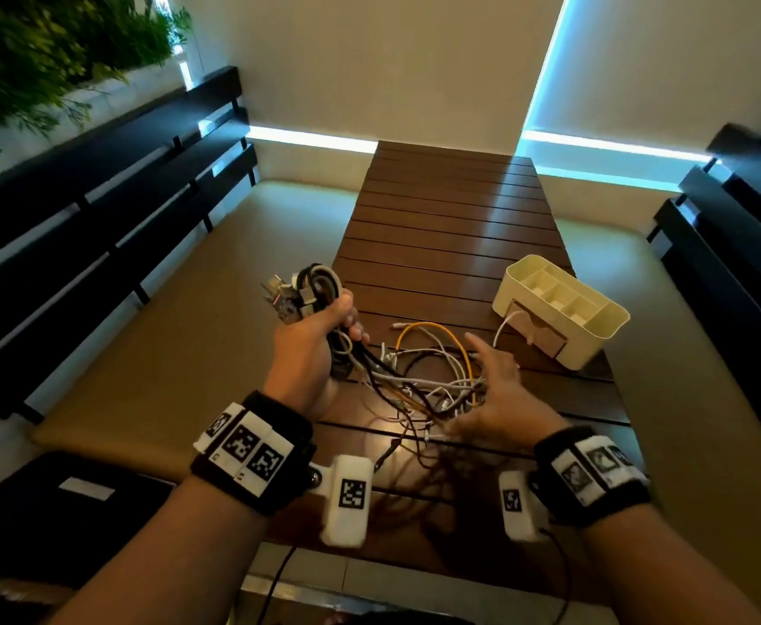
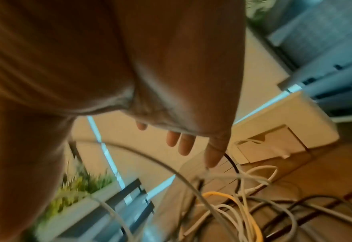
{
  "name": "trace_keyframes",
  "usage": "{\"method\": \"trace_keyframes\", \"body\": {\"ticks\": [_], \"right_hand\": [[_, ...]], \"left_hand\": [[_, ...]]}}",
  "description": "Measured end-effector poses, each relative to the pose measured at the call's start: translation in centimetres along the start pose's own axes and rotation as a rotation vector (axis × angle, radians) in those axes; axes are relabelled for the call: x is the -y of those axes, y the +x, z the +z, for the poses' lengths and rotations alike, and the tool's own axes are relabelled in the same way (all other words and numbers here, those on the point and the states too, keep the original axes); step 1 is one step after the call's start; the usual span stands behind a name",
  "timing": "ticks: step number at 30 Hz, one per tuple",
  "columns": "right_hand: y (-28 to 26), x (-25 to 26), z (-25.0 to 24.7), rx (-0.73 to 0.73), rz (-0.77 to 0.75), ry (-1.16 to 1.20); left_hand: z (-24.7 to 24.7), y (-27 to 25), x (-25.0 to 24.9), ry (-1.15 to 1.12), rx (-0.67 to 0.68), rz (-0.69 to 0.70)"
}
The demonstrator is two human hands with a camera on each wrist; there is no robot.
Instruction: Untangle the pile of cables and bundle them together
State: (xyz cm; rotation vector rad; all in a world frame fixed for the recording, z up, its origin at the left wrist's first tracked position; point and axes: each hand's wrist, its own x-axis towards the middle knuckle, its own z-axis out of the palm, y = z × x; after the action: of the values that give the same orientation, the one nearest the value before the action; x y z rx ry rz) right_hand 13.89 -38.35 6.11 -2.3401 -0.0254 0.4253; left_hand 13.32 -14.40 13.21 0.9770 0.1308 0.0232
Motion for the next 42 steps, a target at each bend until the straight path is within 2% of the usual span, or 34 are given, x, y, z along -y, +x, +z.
{"method": "trace_keyframes", "body": {"ticks": [4, 5, 6, 9, 10, 11, 14, 17, 20, 24, 30, 33, 38, 40, 42], "right_hand": [[-2.7, 0.8, -1.5, -0.206, 0.042, 0.341], [-3.2, 1.7, -1.7, -0.2, 0.084, 0.402], [-3.7, 2.7, -1.5, -0.105, 0.144, 0.454], [-4.5, 5.5, 0.7, 0.412, 0.264, 0.58], [-4.4, 6.2, 1.6, 0.511, 0.269, 0.666], [-4.0, 6.6, 2.3, 0.542, 0.27, 0.764], [-2.2, 7.4, 3.3, 0.459, 0.242, 1.064], [-0.6, 8.0, 2.8, 0.23, 0.232, 1.274], [0.6, 8.0, 1.8, -0.076, 0.251, 1.363], [2.0, 7.4, 1.0, -0.247, 0.245, 1.406], [3.3, 8.8, 0.4, -0.284, 0.108, 1.294], [3.8, 11.4, -1.1, -0.257, -0.06, 1.16], [4.6, 18.1, -6.1, -0.237, -0.46, 1.071], [4.8, 19.5, -7.3, -0.198, -0.537, 1.132], [5.2, 19.2, -7.0, -0.163, -0.537, 1.153]], "left_hand": [[-0.5, 0.1, 0.1, -0.01, -0.043, 0.029], [-0.4, 0.1, 0.0, -0.007, -0.042, 0.041], [-0.2, 0.2, 0.0, -0.009, -0.038, 0.055], [0.8, 0.1, 0.1, -0.063, 0.021, 0.09], [1.2, -0.1, 0.2, -0.084, 0.055, 0.088], [1.6, -0.4, 0.3, -0.105, 0.096, 0.077], [2.5, -1.6, 1.0, -0.159, 0.219, 0.02], [2.7, -2.5, 1.5, -0.189, 0.269, -0.027], [2.2, -3.0, 1.7, -0.212, 0.27, -0.051], [1.0, -2.9, 1.7, -0.147, 0.223, -0.017], [-0.8, -2.0, 2.3, -0.021, 0.076, 0.022], [-0.1, -1.8, 1.3, 0.025, 0.116, 0.112], [2.4, -0.3, -2.8, 0.004, 0.198, 0.296], [2.7, 0.2, -4.1, -0.013, 0.218, 0.338], [2.5, 0.4, -4.3, -0.027, 0.214, 0.335]]}}
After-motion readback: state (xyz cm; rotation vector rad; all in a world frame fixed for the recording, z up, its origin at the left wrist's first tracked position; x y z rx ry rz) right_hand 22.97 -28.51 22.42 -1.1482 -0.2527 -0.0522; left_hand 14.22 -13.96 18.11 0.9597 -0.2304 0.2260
